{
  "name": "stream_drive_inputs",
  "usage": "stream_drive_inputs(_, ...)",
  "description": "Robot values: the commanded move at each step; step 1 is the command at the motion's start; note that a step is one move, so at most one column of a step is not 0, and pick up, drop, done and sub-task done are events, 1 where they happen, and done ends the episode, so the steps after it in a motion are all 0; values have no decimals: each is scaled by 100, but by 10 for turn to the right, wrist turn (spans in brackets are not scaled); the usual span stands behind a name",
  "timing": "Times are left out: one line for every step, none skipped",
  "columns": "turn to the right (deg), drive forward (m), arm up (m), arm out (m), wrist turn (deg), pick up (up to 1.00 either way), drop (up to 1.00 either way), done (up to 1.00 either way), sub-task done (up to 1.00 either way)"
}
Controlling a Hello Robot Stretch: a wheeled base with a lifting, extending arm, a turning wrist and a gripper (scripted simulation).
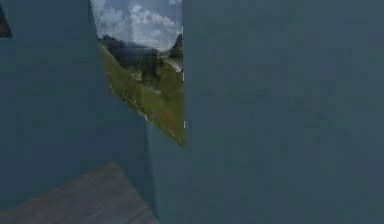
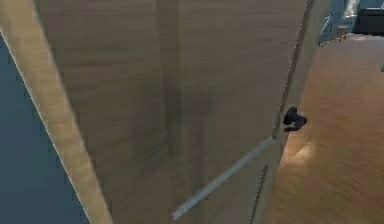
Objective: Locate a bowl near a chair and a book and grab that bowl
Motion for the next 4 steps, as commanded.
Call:
stream_drive_inputs(-450, 0, 0, 0, 0, 0, 0, 0, 0)
stream_drive_inputs(-450, 0, 0, 0, 0, 0, 0, 0, 0)
stream_drive_inputs(-90, 0, 0, 0, 0, 0, 0, 0, 0)
stream_drive_inputs(0, 45, 0, 0, 0, 0, 0, 0, 0)
